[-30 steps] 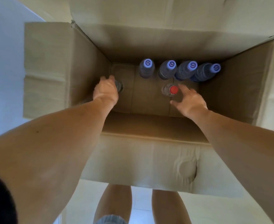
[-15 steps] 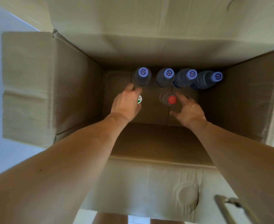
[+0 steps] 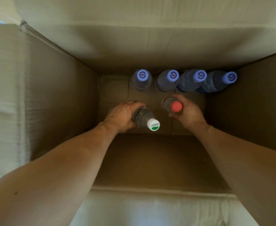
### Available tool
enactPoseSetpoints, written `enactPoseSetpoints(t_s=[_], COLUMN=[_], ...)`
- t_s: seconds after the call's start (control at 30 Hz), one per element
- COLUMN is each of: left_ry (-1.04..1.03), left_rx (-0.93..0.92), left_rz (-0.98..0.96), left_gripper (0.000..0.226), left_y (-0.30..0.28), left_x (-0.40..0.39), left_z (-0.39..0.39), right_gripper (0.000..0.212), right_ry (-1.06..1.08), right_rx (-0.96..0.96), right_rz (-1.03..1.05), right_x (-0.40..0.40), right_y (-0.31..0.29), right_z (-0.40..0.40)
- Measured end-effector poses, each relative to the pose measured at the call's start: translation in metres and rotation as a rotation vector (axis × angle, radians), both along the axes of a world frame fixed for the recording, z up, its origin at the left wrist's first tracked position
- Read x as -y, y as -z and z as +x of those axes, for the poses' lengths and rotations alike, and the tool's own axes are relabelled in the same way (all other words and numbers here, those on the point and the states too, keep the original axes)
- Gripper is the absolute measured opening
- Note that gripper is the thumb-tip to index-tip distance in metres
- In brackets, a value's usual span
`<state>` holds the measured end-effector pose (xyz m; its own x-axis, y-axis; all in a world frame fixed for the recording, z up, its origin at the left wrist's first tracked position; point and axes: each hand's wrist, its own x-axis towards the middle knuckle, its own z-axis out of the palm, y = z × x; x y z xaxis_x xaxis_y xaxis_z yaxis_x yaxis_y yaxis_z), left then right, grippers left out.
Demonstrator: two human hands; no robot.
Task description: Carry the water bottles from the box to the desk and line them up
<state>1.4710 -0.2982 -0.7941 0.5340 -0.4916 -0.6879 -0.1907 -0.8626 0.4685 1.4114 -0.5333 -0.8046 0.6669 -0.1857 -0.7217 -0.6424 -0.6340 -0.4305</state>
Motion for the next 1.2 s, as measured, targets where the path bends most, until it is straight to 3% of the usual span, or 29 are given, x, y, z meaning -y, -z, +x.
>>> enactPoseSetpoints(t_s=[0.1, 0.27, 0.43, 0.6, 0.8, 0.93, 1.2], left_ry=[-0.076, -0.371, -0.686, -0.836, -0.843, -0.896, -0.872], left_rx=[-0.017, -0.246, -0.464, -0.582, -0.545, -0.521, -0.581], left_rz=[-0.022, -0.101, -0.249, -0.361, -0.495, -0.514, -0.576], left_gripper=[0.072, 0.070, 0.059, 0.049, 0.035, 0.058, 0.059], left_y=[-0.005, -0.046, -0.113, -0.196, -0.308, -0.390, -0.530], left_x=[0.005, 0.008, 0.012, 0.032, 0.064, 0.085, 0.102], left_z=[0.000, 0.008, 0.020, 0.028, 0.042, 0.051, 0.048], right_gripper=[0.072, 0.059, 0.044, 0.036, 0.052, 0.060, 0.077], right_ry=[0.084, 0.161, 0.424, 0.573, 0.688, 0.768, 0.881], right_rx=[-0.010, -0.017, -0.074, -0.113, -0.030, 0.012, 0.084], right_rz=[0.086, 0.219, 0.483, 0.698, 0.794, 0.803, 0.860], right_x=[0.004, 0.013, 0.015, 0.027, 0.036, 0.041, 0.046], right_y=[-0.009, -0.052, -0.118, -0.190, -0.302, -0.381, -0.523], right_z=[-0.004, -0.006, -0.004, 0.006, 0.021, 0.030, 0.029])
